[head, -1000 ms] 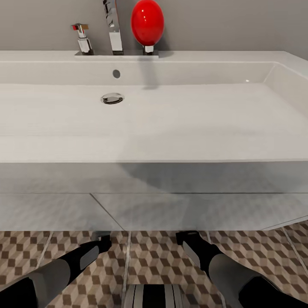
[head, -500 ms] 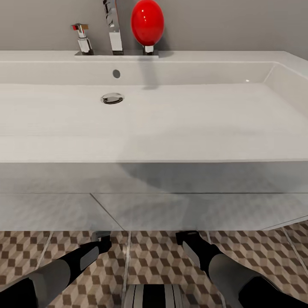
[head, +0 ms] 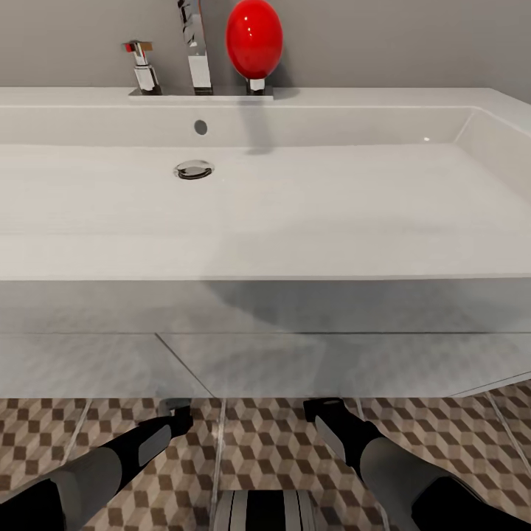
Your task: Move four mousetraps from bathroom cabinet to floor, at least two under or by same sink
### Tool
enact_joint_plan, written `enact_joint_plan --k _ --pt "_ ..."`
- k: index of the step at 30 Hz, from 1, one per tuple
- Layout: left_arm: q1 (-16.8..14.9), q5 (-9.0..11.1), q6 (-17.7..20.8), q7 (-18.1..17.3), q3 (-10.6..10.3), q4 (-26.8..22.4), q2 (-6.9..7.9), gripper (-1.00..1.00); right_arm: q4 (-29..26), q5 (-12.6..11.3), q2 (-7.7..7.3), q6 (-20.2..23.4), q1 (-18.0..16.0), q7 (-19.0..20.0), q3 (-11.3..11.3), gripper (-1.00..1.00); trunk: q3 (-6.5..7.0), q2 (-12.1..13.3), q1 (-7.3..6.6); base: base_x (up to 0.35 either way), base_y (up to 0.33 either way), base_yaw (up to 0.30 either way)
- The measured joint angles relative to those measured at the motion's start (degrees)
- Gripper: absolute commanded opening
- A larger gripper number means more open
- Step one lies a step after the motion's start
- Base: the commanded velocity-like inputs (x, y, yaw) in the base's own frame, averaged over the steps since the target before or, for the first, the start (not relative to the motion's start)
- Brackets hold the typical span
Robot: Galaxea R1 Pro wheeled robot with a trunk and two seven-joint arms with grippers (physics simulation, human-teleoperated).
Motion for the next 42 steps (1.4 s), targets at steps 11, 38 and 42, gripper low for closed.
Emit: enact_joint_plan --k 11,38,42 --pt "-0.06 -0.09 -0.02 -0.05 0.34 -0.16 0.06 -1.00 0.01 -0.05 -0.06 -0.01 0.00 0.06 -0.14 -1.00 0.00 0.00 0.00 0.000 0.000 0.000" --pt "-1.56 -0.09 -0.29 -0.05 0.36 -0.18 0.18 -1.00 0.14 0.00 -0.02 -1.16 -0.03 0.12 -0.14 -1.00 0.00 0.00 0.00 0.000 0.000 0.000" --pt "-1.82 -0.09 -0.27 -0.05 0.36 -0.18 0.12 -1.00 0.11 0.00 -0.03 -1.18 -0.02 0.12 -0.14 -1.00 0.01 0.00 0.00 0.000 0.000 0.000"
